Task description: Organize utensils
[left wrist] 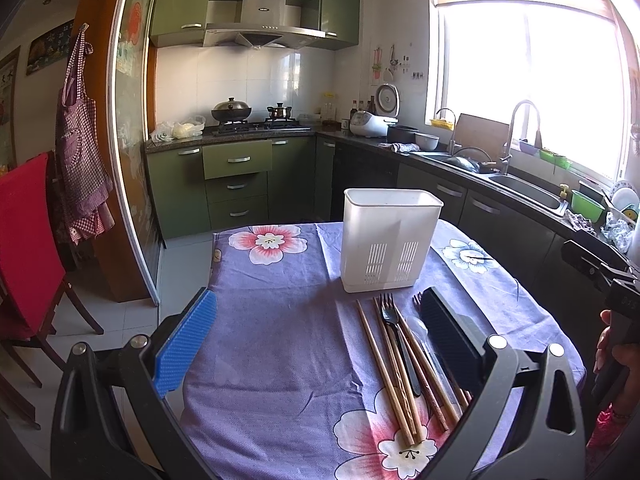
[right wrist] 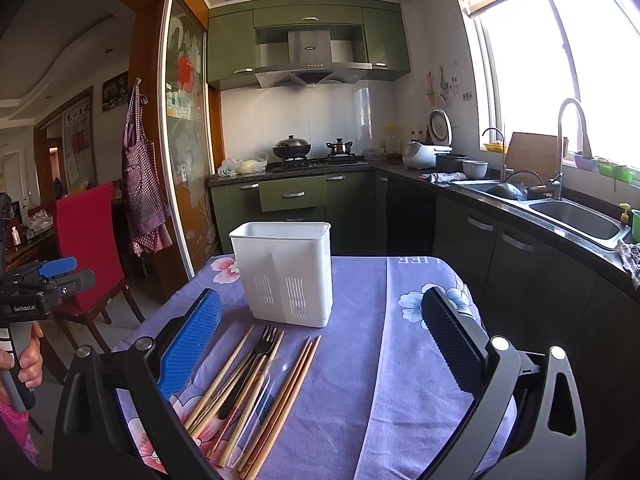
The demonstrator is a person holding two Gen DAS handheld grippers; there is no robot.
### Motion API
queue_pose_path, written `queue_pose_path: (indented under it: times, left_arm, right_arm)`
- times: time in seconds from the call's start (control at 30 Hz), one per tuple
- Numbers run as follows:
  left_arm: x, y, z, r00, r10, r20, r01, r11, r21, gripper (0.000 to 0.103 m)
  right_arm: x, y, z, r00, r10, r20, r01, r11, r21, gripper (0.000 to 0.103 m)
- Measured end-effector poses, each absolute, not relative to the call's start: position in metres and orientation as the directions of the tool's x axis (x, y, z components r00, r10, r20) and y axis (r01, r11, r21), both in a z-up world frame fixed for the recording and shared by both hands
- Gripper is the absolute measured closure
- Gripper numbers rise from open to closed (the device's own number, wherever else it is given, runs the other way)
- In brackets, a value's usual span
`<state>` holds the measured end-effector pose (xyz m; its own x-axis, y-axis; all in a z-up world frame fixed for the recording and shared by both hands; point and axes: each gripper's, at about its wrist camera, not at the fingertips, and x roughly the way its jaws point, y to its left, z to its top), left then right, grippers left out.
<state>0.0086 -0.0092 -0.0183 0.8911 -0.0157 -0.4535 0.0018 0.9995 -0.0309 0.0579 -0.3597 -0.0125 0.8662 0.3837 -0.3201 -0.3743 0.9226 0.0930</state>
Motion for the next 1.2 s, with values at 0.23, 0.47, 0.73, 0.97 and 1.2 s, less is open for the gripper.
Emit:
queue_pose_path:
  times: [0.23,0.47,0.73,0.97,1.2]
  left_arm:
    - [0.043,-0.029,-0.029,0.817,-0.041,-0.575,0.019,0.999,-0.044,0.006]
    - [0.096,-0.069,-0.060,0.653,-0.095,-0.752,0.063,0.996,-0.071,0.006]
    - [0.154,-0.096,-0.094,0.464,-0.186,-0.866,0.076,0.982,-0.170,0.037]
    - [0.189,-0.111,-0.121,0.336,-0.174,-0.926,0.056,0.985,-0.165,0.062]
    - [0.207,-0.118,-0.135,0.307,-0.107,-0.946,0.026,0.994,-0.104,0.075]
  right_arm:
    - [0.069,-0.369,-0.023,0.856,0.372,-0.360,-0.359,0.927,0.107,0.004]
    - [0.087,-0.384,-0.047,0.814,0.385,-0.434,-0.342,0.923,0.178,0.004]
    - [0.103,-0.397,-0.065,0.797,0.368,-0.480,-0.306,0.930,0.205,0.004]
    - [0.111,-0.406,-0.079,0.780,0.375,-0.500,-0.301,0.927,0.225,0.004]
    - [0.114,-0.421,-0.091,0.773,0.375,-0.512,-0.279,0.925,0.257,0.004]
